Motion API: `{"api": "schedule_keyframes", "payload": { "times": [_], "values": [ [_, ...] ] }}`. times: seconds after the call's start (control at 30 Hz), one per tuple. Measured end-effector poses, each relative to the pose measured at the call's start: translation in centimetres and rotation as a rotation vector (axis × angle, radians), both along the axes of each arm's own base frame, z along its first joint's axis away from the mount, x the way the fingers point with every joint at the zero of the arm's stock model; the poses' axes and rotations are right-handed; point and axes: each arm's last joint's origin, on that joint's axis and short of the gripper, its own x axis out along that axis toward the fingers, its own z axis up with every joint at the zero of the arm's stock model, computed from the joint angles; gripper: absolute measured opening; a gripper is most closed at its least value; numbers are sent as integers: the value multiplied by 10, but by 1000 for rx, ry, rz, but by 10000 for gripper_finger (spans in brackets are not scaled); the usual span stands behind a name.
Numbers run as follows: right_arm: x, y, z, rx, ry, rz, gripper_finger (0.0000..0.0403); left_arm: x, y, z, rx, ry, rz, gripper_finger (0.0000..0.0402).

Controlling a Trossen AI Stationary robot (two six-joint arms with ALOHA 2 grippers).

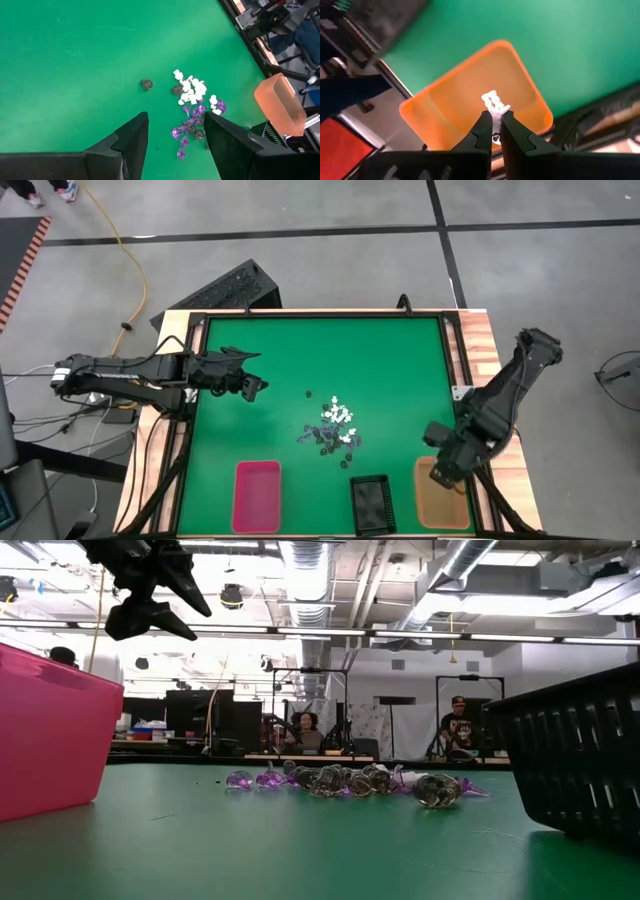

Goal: Sort Halloween decoration
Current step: Put the white skeleton toy in the right orange organizing bin, then put the white skeleton toy into the right orange organizing bin

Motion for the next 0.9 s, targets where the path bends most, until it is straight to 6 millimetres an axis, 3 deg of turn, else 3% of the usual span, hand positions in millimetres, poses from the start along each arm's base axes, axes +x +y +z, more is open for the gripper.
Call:
{"api": "schedule_keyframes", "payload": {
  "times": [0.23, 0.5, 0.73, 0.9],
  "values": [
    [4, 28, -15, 2, 4, 49, 68, 0, 0, 0, -18, -3, 0, 183],
    [6, 37, -26, -23, 56, 49, 163, 0, 0, 0, -2, 1, -10, 183],
    [17, 28, -26, -66, 14, 28, 224, -1, 0, -1, -2, 12, -10, 183],
    [54, 3, -24, -153, -176, 53, 224, -1, 0, -2, 8, 29, -9, 183]
  ]
}}
